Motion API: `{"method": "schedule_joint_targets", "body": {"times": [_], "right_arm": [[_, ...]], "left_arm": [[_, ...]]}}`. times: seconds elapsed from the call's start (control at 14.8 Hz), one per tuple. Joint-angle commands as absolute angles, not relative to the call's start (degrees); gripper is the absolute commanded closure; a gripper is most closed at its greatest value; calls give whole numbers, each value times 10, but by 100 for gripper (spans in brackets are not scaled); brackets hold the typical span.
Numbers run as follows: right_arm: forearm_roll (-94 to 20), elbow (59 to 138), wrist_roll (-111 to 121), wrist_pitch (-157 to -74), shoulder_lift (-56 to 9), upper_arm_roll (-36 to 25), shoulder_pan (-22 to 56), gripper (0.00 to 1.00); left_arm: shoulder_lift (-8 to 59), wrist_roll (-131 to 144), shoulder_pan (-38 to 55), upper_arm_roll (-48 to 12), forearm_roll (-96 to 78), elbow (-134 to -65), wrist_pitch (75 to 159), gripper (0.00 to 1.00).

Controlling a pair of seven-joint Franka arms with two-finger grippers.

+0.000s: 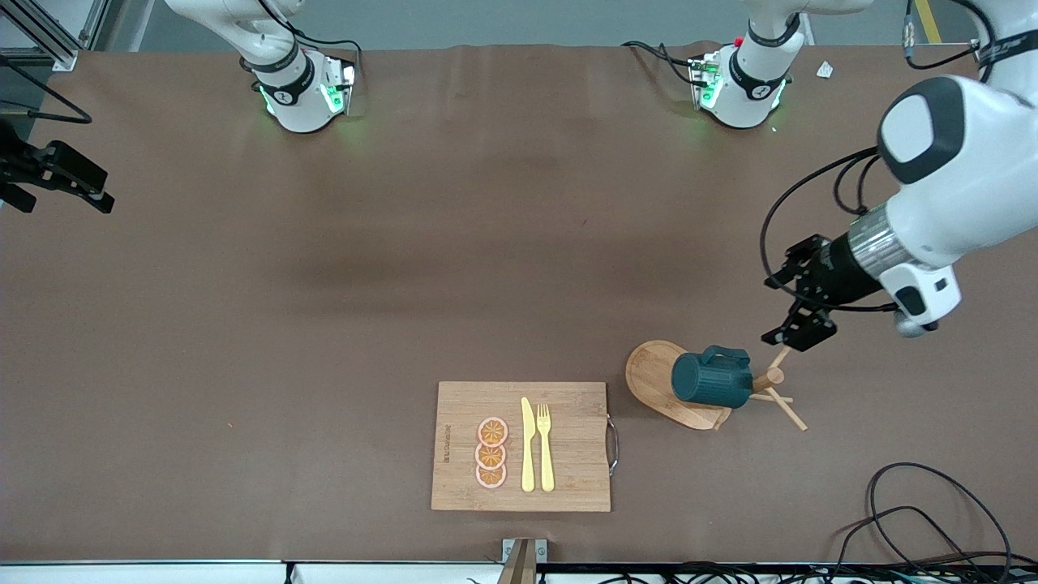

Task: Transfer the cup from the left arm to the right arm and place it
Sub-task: 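Reach the left gripper toward the teal mug on the wooden stand, then close the left gripper on the teal mug's rim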

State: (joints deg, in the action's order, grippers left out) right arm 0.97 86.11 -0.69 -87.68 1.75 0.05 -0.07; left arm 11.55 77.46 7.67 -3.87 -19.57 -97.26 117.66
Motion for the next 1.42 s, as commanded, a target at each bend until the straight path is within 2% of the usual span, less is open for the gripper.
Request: {"method": "schedule_joint_targets", "body": {"times": [0.0,0.34,1.15,1.28,1.35], "right_arm": [[6,866,-8,-872,28,-1,2,0],[6,866,-10,-873,28,-1,2,0],[6,865,-8,-873,28,-1,2,0],[6,866,-8,-872,28,-1,2,0],[6,866,-8,-873,28,-1,2,0]], "left_arm": [[156,831,79,-53,-200,-931,1186,0],[226,836,78,-54,-212,-886,1188,0],[300,842,79,-78,-251,-882,1292,1],[300,842,79,-78,-251,-882,1292,7],[300,839,79,-78,-250,-881,1292,16]]}}
